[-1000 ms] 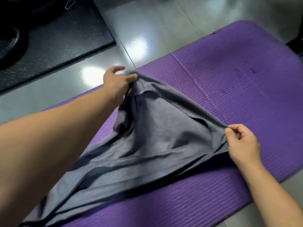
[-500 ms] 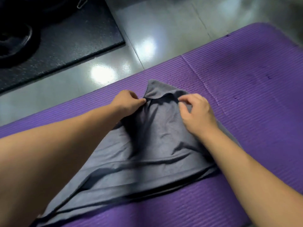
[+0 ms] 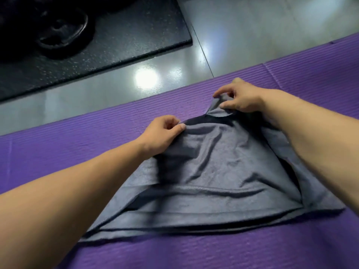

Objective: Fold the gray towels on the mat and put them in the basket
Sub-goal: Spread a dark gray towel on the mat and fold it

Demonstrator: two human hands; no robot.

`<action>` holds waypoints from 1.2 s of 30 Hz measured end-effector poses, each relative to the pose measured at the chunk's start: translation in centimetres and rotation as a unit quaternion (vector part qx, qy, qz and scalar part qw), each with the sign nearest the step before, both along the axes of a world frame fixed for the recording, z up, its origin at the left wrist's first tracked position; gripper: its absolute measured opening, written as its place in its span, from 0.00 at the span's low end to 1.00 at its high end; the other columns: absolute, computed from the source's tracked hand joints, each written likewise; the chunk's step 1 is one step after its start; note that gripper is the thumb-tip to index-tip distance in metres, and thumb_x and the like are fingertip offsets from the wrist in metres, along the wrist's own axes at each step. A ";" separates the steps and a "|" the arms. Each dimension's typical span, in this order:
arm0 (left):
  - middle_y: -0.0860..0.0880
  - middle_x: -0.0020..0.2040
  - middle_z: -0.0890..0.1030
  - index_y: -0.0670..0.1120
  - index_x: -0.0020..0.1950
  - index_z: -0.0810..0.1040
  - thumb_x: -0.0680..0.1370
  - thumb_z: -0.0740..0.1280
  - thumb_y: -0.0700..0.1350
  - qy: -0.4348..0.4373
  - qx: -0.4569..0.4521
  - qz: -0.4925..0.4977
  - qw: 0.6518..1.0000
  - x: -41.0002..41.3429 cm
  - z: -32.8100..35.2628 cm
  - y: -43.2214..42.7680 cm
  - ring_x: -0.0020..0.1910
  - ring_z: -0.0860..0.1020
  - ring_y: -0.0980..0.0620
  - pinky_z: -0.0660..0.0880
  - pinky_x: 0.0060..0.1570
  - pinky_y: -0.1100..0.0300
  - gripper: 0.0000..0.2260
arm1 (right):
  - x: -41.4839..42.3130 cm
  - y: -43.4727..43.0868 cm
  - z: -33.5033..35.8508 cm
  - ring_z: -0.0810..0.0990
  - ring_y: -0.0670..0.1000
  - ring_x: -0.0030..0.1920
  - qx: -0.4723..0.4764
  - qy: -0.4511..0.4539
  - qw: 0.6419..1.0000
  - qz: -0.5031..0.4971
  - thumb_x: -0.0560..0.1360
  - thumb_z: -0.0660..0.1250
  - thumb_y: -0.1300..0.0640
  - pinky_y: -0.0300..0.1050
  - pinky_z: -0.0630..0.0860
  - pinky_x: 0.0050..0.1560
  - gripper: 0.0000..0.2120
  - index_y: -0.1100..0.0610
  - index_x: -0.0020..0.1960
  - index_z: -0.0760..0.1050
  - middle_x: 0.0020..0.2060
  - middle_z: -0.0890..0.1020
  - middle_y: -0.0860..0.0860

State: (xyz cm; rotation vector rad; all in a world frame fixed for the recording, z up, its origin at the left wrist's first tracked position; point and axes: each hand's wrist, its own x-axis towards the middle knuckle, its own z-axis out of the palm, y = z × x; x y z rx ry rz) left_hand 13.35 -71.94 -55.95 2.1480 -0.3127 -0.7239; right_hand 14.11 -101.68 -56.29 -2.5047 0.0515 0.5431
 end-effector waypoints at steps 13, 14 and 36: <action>0.54 0.27 0.74 0.48 0.31 0.75 0.79 0.72 0.54 0.102 0.107 -0.130 0.980 3.2 2.8 3.6 0.25 0.70 0.57 0.65 0.28 0.65 0.19 | -0.4 -4.8 0.8 0.73 0.47 0.34 0.117 -0.051 0.961 -0.246 0.75 0.74 0.58 0.38 0.69 0.31 0.09 0.53 0.39 0.75 0.34 0.77 0.50; 0.53 0.29 0.75 0.48 0.32 0.76 0.78 0.72 0.54 0.101 0.108 -0.123 0.981 3.8 3.0 4.0 0.26 0.70 0.57 0.66 0.29 0.64 0.18 | -0.4 -5.4 0.7 0.74 0.48 0.34 0.109 -0.058 0.951 -0.283 0.74 0.74 0.57 0.38 0.70 0.31 0.08 0.53 0.40 0.76 0.35 0.78 0.50; 0.55 0.33 0.76 0.47 0.42 0.79 0.73 0.78 0.51 -0.057 0.086 -0.184 0.977 4.4 5.8 12.1 0.32 0.70 0.58 0.67 0.34 0.61 0.11 | -1.7 20.1 5.2 0.83 0.47 0.29 0.157 -0.012 0.986 0.054 0.78 0.71 0.50 0.40 0.77 0.33 0.06 0.52 0.49 0.82 0.36 0.85 0.48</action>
